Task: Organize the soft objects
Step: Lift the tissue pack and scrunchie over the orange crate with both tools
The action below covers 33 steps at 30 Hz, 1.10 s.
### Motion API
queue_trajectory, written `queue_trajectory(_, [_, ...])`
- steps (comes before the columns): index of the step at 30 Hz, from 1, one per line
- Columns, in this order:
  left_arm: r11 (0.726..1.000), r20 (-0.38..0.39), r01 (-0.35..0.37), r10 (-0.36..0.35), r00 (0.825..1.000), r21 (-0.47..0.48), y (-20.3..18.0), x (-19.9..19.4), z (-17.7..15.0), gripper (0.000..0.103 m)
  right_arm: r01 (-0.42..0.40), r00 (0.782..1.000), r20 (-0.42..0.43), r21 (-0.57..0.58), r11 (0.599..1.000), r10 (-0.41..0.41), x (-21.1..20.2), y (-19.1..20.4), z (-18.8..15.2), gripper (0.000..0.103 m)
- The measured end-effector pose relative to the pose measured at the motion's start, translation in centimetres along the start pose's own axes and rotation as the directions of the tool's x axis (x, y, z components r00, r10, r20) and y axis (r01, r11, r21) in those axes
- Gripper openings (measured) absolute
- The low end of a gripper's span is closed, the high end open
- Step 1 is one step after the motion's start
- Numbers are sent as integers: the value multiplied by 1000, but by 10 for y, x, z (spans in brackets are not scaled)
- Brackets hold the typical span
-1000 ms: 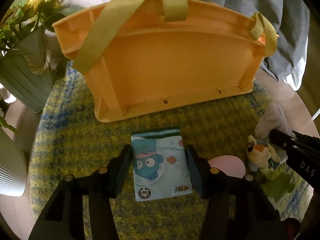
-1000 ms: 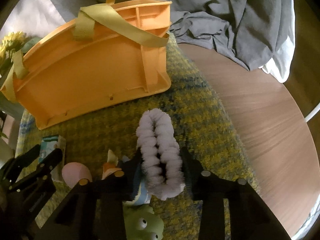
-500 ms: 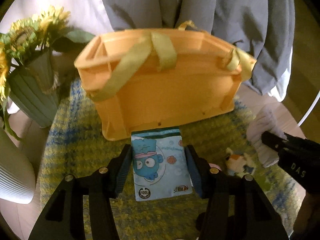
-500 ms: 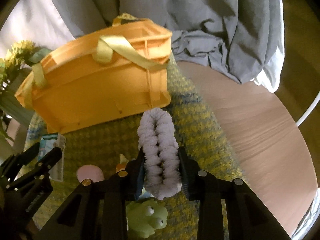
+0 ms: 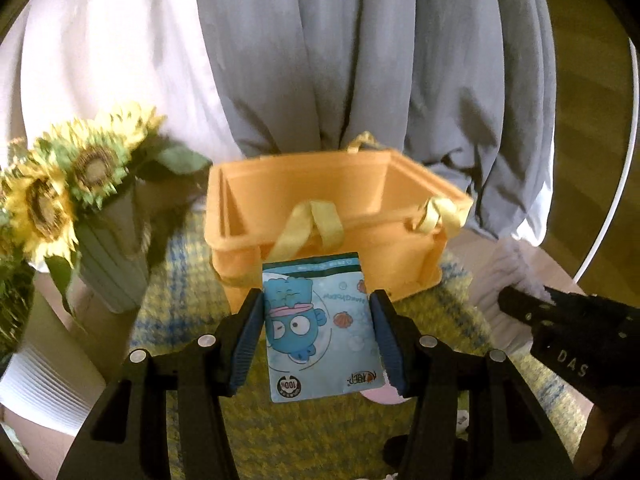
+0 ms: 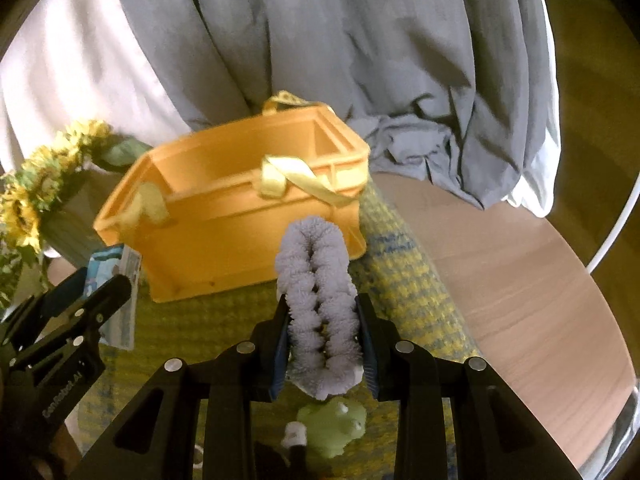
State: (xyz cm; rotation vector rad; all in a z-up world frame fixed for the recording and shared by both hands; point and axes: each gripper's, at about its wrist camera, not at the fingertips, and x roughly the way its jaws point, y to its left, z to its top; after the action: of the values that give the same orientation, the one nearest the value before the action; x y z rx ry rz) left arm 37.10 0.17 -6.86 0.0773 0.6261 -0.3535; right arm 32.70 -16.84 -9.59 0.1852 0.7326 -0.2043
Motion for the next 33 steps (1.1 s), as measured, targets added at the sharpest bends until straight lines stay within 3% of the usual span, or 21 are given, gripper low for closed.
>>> queue_trajectory(14, [1000, 180, 9, -9, 984, 3, 14, -46, 34, 53, -56, 987, 154, 7, 998, 54, -40, 20, 25, 31])
queue_trajectory(33, [999, 333, -35, 27, 942, 18, 27, -46, 83, 53, -126, 943, 308, -28, 992, 128, -48, 42, 83, 31])
